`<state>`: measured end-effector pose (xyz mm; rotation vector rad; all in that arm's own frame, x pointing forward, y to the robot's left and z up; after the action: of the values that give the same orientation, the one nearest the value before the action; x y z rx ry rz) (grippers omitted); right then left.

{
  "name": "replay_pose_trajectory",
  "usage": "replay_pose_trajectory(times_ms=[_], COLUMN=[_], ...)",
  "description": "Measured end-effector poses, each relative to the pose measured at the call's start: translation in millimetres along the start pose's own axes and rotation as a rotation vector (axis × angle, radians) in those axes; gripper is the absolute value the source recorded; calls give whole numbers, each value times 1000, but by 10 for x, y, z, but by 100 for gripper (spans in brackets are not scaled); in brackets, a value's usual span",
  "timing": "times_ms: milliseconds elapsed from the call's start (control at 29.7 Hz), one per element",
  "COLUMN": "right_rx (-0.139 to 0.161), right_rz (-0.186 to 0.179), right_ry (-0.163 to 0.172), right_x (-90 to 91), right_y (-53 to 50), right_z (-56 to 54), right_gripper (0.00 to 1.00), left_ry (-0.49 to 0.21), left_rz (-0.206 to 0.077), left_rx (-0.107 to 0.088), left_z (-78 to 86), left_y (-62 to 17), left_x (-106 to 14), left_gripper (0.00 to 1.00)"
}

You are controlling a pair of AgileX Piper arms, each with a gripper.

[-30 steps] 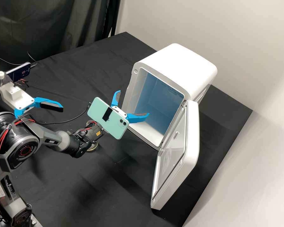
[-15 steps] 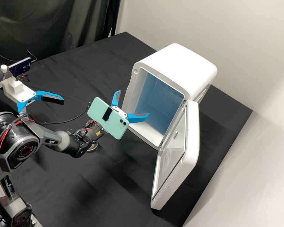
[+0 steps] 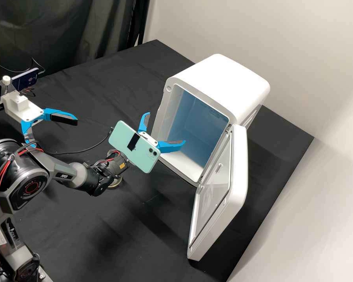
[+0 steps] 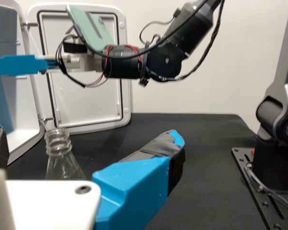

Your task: Place the flask in the incubator

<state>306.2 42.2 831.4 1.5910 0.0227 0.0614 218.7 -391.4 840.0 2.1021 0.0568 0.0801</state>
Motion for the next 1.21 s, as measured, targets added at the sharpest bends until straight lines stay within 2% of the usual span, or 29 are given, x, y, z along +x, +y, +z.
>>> replay_pose_trajectory(times_ms=[67, 168, 303, 370, 504, 605, 673, 773, 908, 1009, 1076, 1211], right_rx=[0, 0, 0, 0, 0, 0, 0, 0, 0, 0, 0, 0], right_rz=[0, 0, 0, 0, 0, 0, 0, 0, 0, 0, 0, 0], right_ry=[0, 0, 0, 0, 0, 0, 0, 0, 0, 0, 0, 0], right_x=[0, 0, 0, 0, 0, 0, 0, 0, 0, 0, 0, 0], right_y=[0, 0, 0, 0, 0, 0, 0, 0, 0, 0, 0, 0], right_z=[0, 0, 0, 0, 0, 0, 0, 0, 0, 0, 0, 0], right_gripper=[100, 100, 100, 100, 100, 100, 100, 100, 100, 100, 100, 100], left_ry=[5, 14, 13, 21, 56, 65, 65, 64, 55, 37, 31, 10], left_rz=[-3, -3, -17, -18, -5, 9, 7, -1, -25, -34, -32, -9], left_rx=[-3, -17, -8, -19, -39, -45, -48, -40, -39, -25, -18, -6], left_z=[-20, -48, -72, -94, -161, -185, -192, -190, -172, -142, -132, -94], left_y=[-2, -1, -25, -25, 1, 31, 33, 18, -29, -42, -35, 17], left_x=[-17, -65, -136, -171, -283, -361, -405, -458, -503, -546, -570, -606], left_gripper=[100, 100, 100, 100, 100, 100, 100, 100, 100, 100, 100, 100])
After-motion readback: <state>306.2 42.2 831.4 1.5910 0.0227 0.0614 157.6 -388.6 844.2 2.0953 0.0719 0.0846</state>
